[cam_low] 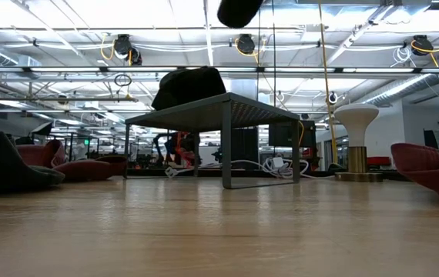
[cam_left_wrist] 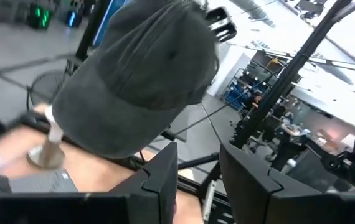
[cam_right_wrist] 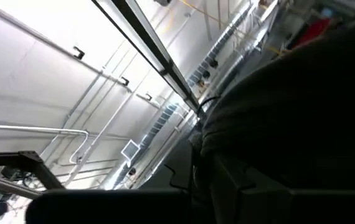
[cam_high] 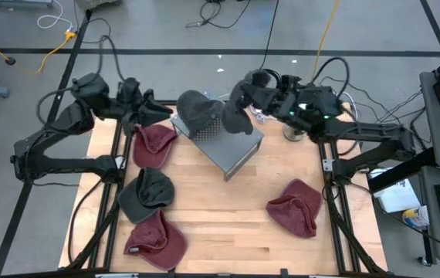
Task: Pick & Place hat
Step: Stack the bottom black cap on the black cap on the shelf
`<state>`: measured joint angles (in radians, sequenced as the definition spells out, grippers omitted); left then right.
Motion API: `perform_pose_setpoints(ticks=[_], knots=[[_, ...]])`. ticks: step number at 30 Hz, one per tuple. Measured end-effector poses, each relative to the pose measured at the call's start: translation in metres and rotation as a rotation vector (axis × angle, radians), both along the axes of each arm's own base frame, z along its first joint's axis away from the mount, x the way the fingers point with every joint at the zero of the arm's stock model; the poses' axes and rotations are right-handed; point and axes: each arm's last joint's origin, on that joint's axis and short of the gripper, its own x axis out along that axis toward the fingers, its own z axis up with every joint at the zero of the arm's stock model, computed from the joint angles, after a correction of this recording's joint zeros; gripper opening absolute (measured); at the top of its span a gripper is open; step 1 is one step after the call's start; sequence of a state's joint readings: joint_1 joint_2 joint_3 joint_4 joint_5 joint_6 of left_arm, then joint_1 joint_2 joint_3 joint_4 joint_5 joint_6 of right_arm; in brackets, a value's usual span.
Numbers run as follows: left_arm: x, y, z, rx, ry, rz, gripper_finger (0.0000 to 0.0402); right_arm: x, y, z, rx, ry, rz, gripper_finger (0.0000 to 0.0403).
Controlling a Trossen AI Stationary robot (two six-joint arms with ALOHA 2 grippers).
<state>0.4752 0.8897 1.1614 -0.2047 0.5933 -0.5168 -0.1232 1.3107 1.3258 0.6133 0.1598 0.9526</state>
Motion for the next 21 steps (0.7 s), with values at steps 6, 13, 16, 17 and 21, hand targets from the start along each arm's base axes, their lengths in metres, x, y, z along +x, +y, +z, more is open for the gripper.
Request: perform_pose_setpoints(ticks=[6,13,16,17,21], knots=[[-0.019,-0.008,0.008,0.077,-0.061,0.016,0.0124,0.023,-0.014,-0.013,-0.099,-0.053,-0.133,0.0018],[-0.028,-0.012,0.012,0.070,-0.084,0.020,0.0124,0.061,-0.030,-0.011,-0.172,-0.056,-0.268,0.0018],[-0.027,-0.012,0.012,0.033,-0.078,0.021,0.0124,0.081,-0.037,-0.005,-0.210,-0.061,-0.305,0.0018],[-0.027,-0.012,0.011,0.026,-0.075,0.021,0.0124,0.088,-0.040,-0.003,-0.222,-0.064,-0.317,0.0018],[-0.027,-0.012,0.011,0.024,-0.076,0.019,0.0124,0.109,-0.053,0.002,-0.243,-0.081,-0.354,0.0018]])
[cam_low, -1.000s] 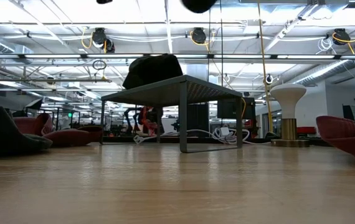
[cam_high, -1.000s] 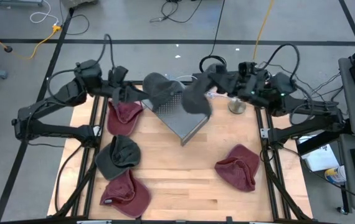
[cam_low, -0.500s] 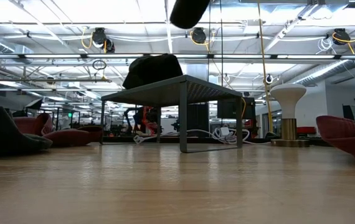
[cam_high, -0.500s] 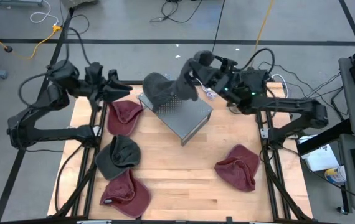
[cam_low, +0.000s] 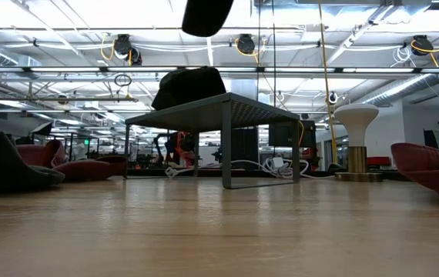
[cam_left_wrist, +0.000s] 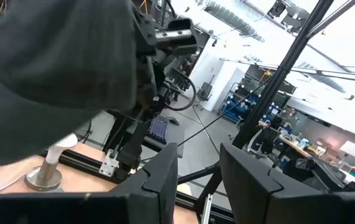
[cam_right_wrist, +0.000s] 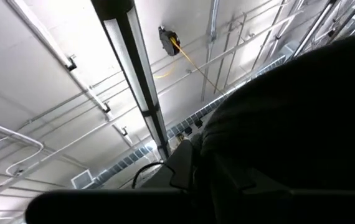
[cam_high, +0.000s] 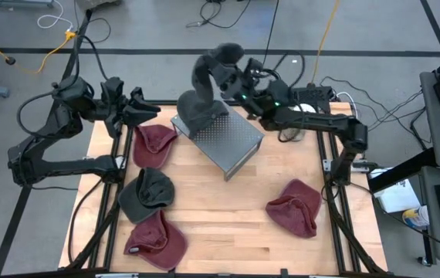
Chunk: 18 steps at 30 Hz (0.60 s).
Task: Pick & Place hat
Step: Stack the bottom black cap on the black cap on the shelf
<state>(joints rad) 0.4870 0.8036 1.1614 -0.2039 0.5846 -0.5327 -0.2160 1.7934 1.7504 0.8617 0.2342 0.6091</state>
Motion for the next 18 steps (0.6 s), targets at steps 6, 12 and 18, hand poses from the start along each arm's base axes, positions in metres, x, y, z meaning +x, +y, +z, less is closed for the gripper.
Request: perform_pose_setpoints(ticks=[6,12,18], knots=[[-0.002,-0.001,0.001,0.003,-0.006,0.001,0.0124,0.029,-0.023,-0.002,0.069,0.008,0.015,0.0018],[-0.002,-0.001,0.001,0.010,-0.008,0.001,0.0124,0.051,-0.044,-0.015,0.120,0.028,0.017,0.0018],[-0.003,-0.002,0.007,0.020,-0.067,-0.003,0.0124,0.066,-0.060,-0.040,0.301,0.057,0.081,0.0018]])
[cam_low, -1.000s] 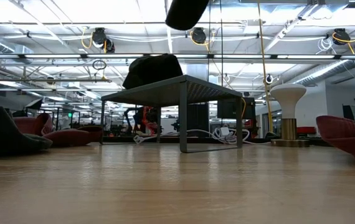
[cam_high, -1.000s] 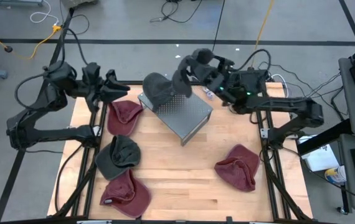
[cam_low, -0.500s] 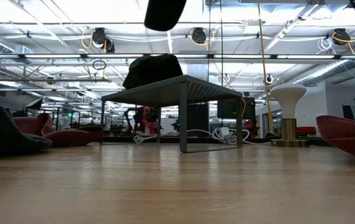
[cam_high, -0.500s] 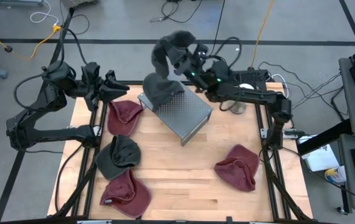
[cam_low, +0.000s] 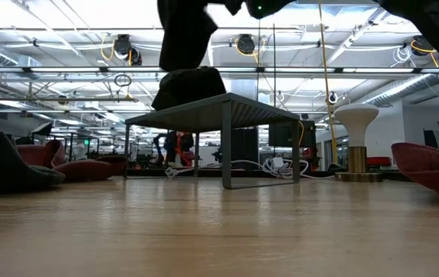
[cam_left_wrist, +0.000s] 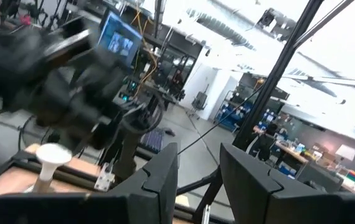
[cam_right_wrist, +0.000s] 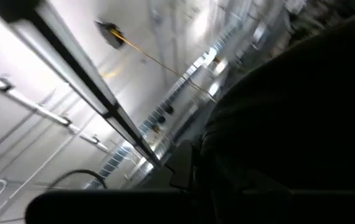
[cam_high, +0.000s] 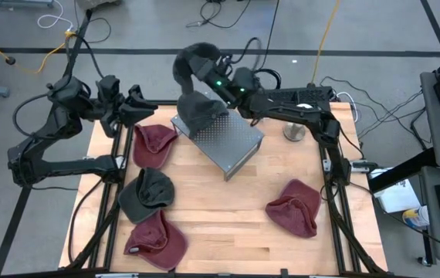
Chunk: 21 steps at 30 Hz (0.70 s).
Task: Pick & Place hat
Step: Stack the bottom black cap on the black cap on the shelf
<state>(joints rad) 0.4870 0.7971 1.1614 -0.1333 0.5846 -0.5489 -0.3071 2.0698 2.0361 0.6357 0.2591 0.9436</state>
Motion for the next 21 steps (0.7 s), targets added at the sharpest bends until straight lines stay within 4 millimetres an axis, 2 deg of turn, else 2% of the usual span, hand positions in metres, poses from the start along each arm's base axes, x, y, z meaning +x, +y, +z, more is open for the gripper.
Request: perform_pose_setpoints(ticks=[4,9,17,21], knots=[[-0.001,-0.001,0.004,0.006,-0.038,-0.004,0.0124,0.011,-0.004,-0.021,0.134,0.070,0.068,0.0018],[-0.001,-0.001,0.005,-0.007,-0.047,-0.025,0.0124,0.015,-0.002,-0.030,0.247,0.130,0.082,0.0018],[-0.001,-0.002,0.005,-0.007,-0.039,-0.051,0.0124,0.018,0.012,-0.034,0.303,0.197,0.092,0.0018],[-0.001,-0.002,0.005,-0.007,-0.039,-0.051,0.0124,0.017,0.011,-0.034,0.288,0.202,0.043,0.0018]])
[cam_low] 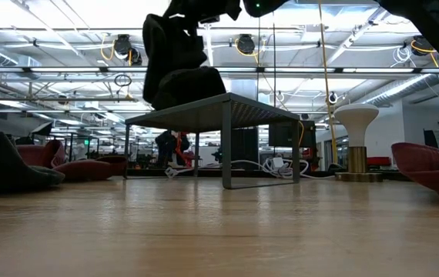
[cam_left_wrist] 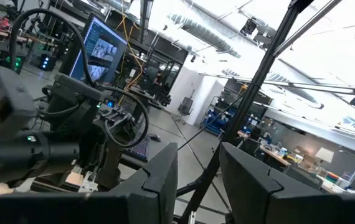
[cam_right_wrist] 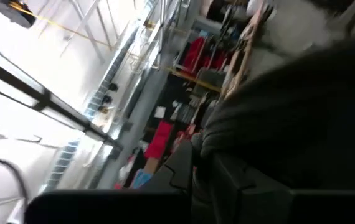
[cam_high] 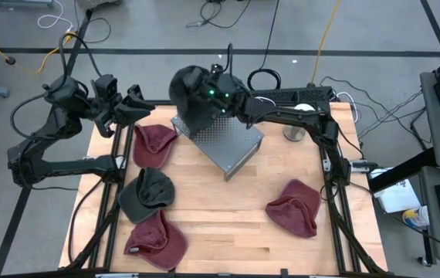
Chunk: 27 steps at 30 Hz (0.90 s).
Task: Pick & Place hat
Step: Stack the bottom black cap on the black cap on the shelf
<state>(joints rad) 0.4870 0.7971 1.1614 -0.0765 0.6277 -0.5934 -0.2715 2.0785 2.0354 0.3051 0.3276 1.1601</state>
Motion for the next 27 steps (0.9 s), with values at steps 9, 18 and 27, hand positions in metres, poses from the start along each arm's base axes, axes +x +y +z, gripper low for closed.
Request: perform_pose_setpoints(ticks=[9,18,27], knots=[[0.000,-0.001,0.000,0.009,0.006,-0.035,0.0124,0.004,0.009,-0.007,0.033,0.065,-0.002,0.0018],[0.000,-0.001,0.000,0.024,0.007,-0.050,0.0124,-0.017,0.020,0.012,-0.046,0.250,-0.043,0.0018],[0.000,-0.001,-0.001,0.032,0.007,-0.047,0.0124,-0.034,0.025,0.029,-0.142,0.359,-0.043,0.0018]])
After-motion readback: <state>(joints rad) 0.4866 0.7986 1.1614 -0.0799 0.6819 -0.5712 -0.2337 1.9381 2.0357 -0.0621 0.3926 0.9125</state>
